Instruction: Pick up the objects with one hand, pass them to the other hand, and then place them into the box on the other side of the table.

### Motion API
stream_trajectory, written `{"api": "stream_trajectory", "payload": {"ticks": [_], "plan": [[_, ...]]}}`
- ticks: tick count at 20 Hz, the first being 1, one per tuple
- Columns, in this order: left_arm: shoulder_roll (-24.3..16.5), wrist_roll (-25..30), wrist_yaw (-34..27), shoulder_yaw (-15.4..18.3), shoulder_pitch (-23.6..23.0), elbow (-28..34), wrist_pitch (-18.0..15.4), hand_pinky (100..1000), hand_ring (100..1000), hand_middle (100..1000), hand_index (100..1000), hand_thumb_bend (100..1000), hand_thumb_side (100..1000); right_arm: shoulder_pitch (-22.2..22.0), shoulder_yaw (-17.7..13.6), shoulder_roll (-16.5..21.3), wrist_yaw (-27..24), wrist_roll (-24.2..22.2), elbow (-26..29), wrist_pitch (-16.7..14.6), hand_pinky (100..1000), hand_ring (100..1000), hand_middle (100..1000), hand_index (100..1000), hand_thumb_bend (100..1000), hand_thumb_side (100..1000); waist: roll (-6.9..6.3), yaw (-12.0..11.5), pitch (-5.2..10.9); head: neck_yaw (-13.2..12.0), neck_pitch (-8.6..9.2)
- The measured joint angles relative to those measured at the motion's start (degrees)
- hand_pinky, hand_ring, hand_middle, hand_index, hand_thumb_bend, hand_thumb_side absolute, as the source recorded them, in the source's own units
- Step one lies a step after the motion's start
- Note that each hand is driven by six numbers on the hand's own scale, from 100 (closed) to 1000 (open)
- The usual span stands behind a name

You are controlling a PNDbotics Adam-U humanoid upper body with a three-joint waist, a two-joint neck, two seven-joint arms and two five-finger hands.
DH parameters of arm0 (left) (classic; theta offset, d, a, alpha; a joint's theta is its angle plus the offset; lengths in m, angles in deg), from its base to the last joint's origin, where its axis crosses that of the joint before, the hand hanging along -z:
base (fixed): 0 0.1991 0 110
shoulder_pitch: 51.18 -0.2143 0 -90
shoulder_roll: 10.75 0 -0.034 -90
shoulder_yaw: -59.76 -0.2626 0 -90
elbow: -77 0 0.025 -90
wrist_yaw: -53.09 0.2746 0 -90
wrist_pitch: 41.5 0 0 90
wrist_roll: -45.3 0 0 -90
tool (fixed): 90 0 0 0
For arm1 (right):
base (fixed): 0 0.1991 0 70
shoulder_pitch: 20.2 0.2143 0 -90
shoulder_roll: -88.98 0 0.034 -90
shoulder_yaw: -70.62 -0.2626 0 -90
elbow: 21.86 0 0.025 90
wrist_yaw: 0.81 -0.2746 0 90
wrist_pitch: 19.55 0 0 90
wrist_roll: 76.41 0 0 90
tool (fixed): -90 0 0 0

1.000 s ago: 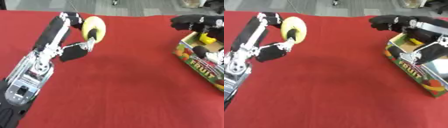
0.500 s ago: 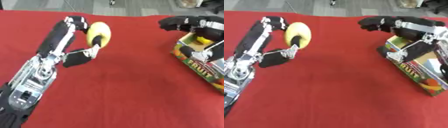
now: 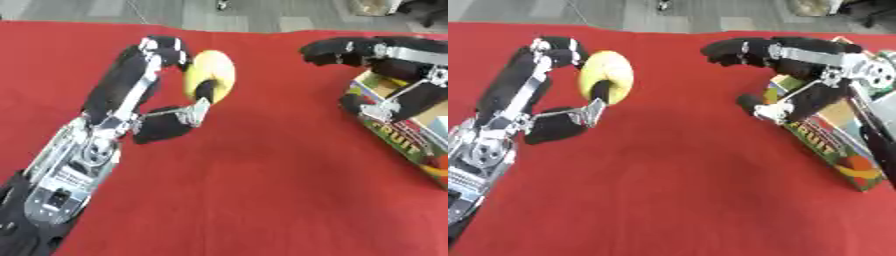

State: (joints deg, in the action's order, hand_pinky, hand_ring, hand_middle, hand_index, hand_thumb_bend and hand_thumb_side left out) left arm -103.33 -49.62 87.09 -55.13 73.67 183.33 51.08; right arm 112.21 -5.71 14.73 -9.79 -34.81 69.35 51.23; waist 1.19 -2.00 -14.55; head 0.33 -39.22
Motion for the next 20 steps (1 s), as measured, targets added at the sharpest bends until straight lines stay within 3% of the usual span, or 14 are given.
{"api": "stream_trajectory", "payload": {"ticks": [17, 20], "plan": [[4.6, -1.3, 2.4, -2.7, 1.9, 1.4, -3.6, 684, 563, 487, 487, 100, 315, 3.5, 2.7, -2.8, 3.8, -0.7, -4.8, 0.7, 992, 1000, 1000, 1000, 100, 204, -0.13, -1.3, -0.01, 2.1, -0.03], [5.0, -1.3, 2.9, -3.2, 2.0, 1.5, -4.0, 684, 564, 488, 487, 100, 302, 3.9, 3.0, -3.1, 4.1, -0.8, -5.1, 0.8, 992, 1000, 1000, 1000, 100, 267, -0.14, -1.6, -0.02, 2.4, -0.03]]}}
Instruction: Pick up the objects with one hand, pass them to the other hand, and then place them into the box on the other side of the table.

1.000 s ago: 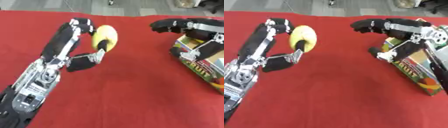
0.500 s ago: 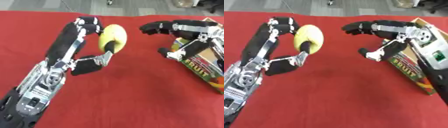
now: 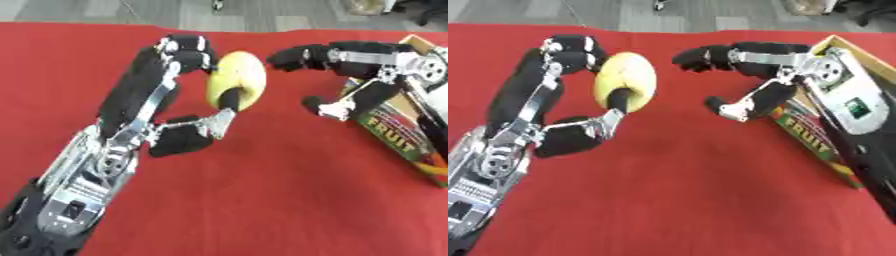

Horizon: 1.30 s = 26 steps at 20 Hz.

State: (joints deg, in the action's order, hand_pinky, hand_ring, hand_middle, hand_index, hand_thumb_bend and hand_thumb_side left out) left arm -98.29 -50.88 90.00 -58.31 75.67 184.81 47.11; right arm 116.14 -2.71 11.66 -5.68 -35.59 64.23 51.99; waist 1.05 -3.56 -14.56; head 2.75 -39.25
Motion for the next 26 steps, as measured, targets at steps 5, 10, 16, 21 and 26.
{"api": "stream_trajectory", "payload": {"ticks": [5, 10, 16, 21, 26], "plan": [[0.3, 0.4, 1.0, -0.5, 0.0, -0.2, -0.4, 678, 564, 487, 487, 100, 295, 0.1, 0.5, -0.3, 0.0, 0.0, 0.0, 0.0, 995, 1000, 1000, 1000, 100, 391, 0.00, 0.0, -0.01, 0.4, 0.00], [1.1, 0.6, 2.2, -1.0, 0.3, -1.9, -0.7, 677, 565, 488, 486, 100, 284, 0.1, 1.8, -0.3, -0.4, -0.6, 0.4, 0.6, 999, 1000, 1000, 1000, 100, 478, 0.03, 0.0, -0.01, 0.5, 0.00], [2.0, 0.0, 4.1, -1.4, 0.5, -4.3, -1.3, 676, 565, 487, 486, 100, 262, 0.1, 3.4, -0.6, -1.0, -1.6, 1.3, 1.6, 1000, 1000, 1000, 1000, 100, 520, 0.06, -0.1, -0.02, 0.9, 0.00], [2.6, -0.6, 5.3, -1.5, 0.6, -6.2, -1.9, 676, 565, 487, 486, 100, 257, 0.1, 4.2, -0.7, -1.6, -2.0, 2.1, 2.2, 1000, 1000, 1000, 1000, 100, 538, 0.08, -0.1, -0.03, 0.9, 0.00], [3.3, -1.2, 6.0, -2.0, 1.0, -7.3, -2.4, 676, 565, 487, 486, 100, 256, 0.4, 4.3, -0.7, -2.0, -2.2, 2.2, 2.7, 995, 1000, 1000, 1000, 100, 555, 0.09, -0.4, -0.10, 1.2, 0.00]]}}
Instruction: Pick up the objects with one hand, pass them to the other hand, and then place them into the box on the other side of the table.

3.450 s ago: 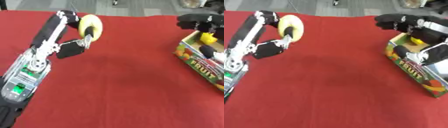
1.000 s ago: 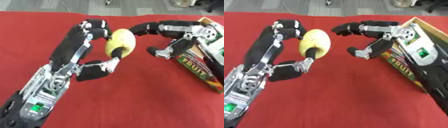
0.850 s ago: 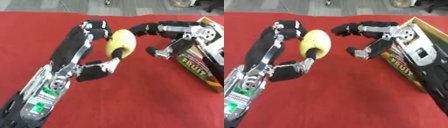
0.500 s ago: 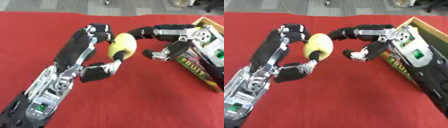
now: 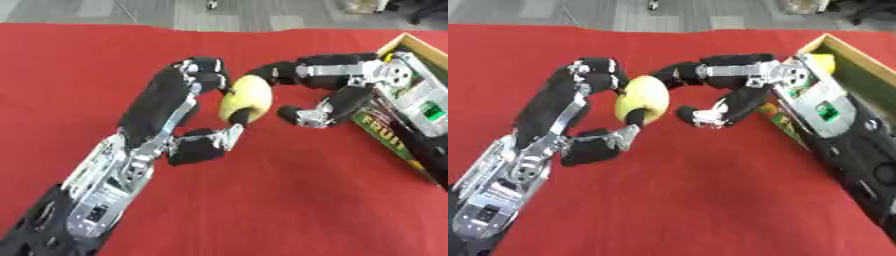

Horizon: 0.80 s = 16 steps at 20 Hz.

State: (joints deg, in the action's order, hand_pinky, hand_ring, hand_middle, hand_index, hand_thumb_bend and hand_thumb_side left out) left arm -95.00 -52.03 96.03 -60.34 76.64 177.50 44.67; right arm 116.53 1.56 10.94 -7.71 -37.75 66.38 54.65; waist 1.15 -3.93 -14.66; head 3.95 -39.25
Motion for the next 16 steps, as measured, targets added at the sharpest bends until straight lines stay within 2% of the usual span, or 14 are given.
{"api": "stream_trajectory", "payload": {"ticks": [16], "plan": [[2.2, -1.2, 2.1, -0.5, 1.1, -4.4, -0.6, 674, 563, 484, 485, 100, 252, 0.5, 1.1, -0.5, -0.9, -0.5, 1.7, 2.7, 989, 1000, 1000, 1000, 100, 615, 0.30, -0.2, -0.31, 0.4, 0.01]]}}
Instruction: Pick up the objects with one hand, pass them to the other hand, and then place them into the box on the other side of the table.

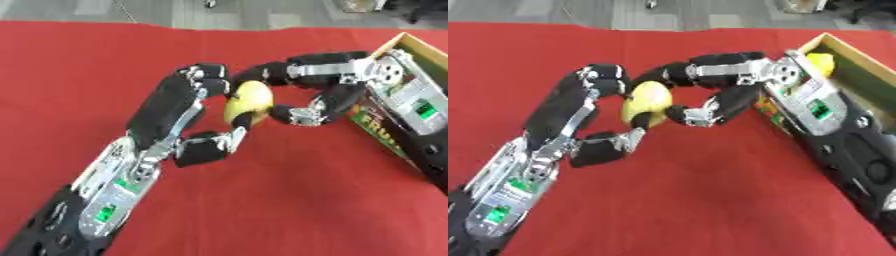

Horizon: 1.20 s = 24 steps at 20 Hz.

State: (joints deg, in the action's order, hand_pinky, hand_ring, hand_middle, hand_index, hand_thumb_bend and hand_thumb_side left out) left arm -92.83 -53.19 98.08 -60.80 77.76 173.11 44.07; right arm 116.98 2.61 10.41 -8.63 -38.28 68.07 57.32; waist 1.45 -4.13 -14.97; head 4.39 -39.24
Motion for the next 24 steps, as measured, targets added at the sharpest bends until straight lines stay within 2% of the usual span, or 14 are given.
{"api": "stream_trajectory", "payload": {"ticks": [16, 17, 19, 24], "plan": [[0.9, -1.4, 0.9, 0.0, 1.0, -1.5, -0.4, 675, 563, 485, 485, 100, 241, 0.0, 0.3, 0.1, 0.0, 0.0, 0.1, 1.1, 979, 1000, 1000, 1000, 100, 569, -0.03, -0.2, -0.28, 0.2, 0.03], [1.0, -1.4, 0.9, 0.0, 1.0, -1.5, -0.4, 675, 564, 485, 486, 100, 242, 0.0, 0.3, 0.1, 0.0, 0.0, 0.1, 1.1, 962, 1000, 994, 955, 100, 491, -0.03, -0.2, -0.28, 0.2, 0.03], [1.1, -1.4, 0.9, -0.4, 1.0, -1.5, -0.4, 675, 564, 485, 486, 100, 243, 0.1, 0.2, 0.1, -0.2, 0.0, 0.1, 1.5, 952, 1000, 955, 913, 100, 459, -0.03, -0.2, -0.30, 0.2, 0.04], [1.6, -1.3, 0.9, -0.7, 1.4, -1.5, -0.7, 676, 565, 485, 486, 100, 242, 0.2, -0.5, 0.0, -2.3, 0.0, 0.1, 4.0, 936, 1000, 896, 848, 100, 451, -0.02, -0.3, -0.33, 0.4, 0.04]]}}
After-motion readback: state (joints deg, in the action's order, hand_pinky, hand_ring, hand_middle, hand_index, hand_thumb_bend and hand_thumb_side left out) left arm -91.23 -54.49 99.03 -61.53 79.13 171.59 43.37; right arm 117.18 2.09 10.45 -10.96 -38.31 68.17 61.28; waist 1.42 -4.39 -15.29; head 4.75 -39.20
